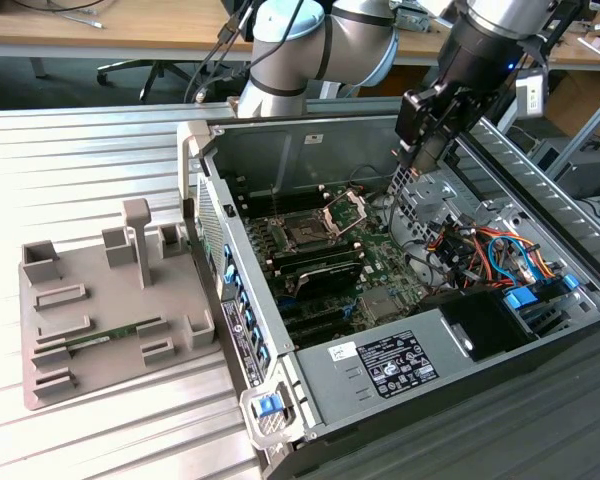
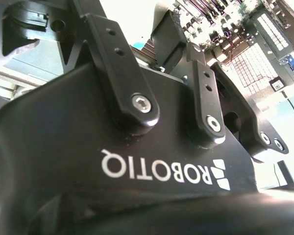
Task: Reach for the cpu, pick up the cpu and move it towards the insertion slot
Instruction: 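Pick up the cpu and move it towards the insertion slot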
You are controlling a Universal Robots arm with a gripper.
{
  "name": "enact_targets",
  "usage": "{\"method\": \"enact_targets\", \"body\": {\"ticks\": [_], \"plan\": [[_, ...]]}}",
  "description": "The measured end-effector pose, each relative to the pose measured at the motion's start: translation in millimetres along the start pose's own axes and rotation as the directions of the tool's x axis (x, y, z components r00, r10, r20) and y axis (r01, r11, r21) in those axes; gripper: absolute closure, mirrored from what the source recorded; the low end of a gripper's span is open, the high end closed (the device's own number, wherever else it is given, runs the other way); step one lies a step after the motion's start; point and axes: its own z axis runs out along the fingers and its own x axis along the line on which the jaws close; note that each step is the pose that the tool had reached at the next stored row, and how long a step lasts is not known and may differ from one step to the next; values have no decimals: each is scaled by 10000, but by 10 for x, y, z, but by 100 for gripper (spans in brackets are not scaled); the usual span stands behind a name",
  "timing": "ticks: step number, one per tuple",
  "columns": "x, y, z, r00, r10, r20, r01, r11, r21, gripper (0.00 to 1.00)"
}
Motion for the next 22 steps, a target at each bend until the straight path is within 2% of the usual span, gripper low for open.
{"method": "enact_targets", "body": {"ticks": [7,9,19,21,22], "plan": [[0,-1,15,10000,0,0,0,10000,1,45],[0,-5,108,10000,0,0,0,10000,1,45],[0,-6,132,10000,0,0,0,10000,0,45],[-1,-10,236,10000,0,0,0,10000,1,45],[-1,-10,236,10000,0,-1,0,10000,1,45]]}}
